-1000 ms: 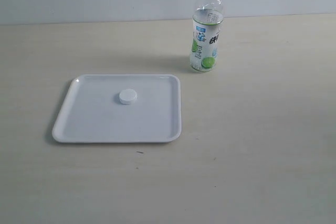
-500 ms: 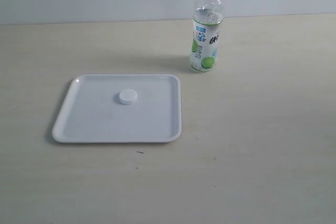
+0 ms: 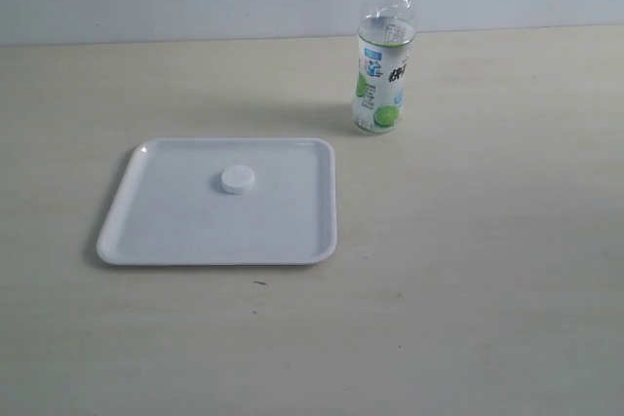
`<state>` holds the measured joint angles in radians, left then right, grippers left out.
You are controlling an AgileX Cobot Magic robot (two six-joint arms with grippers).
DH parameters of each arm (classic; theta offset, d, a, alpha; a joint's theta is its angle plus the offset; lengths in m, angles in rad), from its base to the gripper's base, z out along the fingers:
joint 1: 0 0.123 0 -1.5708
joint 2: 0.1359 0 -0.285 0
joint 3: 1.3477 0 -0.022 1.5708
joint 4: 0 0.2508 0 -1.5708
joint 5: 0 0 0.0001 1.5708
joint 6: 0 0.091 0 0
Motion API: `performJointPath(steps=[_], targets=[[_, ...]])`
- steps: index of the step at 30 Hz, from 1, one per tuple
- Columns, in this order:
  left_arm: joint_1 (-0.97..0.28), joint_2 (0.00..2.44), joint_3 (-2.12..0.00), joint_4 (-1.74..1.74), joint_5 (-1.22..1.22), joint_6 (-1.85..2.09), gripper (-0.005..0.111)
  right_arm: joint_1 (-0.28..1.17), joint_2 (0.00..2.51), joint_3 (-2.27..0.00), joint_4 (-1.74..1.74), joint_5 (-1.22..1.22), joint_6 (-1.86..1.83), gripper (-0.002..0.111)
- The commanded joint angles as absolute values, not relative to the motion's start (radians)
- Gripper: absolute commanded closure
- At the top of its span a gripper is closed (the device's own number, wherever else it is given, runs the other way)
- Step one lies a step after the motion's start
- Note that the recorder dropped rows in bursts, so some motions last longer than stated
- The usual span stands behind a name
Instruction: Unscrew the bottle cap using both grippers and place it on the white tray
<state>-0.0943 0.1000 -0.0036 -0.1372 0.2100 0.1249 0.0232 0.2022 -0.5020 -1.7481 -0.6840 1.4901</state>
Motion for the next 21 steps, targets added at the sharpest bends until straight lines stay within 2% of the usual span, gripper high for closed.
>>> performJointPath(steps=[1,21], targets=[[-0.056,0.031,0.0,-0.138,0.318,0.127,0.106,0.024,0.198,-0.496,-1.744,-0.683,1.494,0.108],[-0.054,0.0,0.0,-0.173,0.359,0.125,0.106,0.024,0.198,-0.496,-1.744,-0.683,1.494,0.108]])
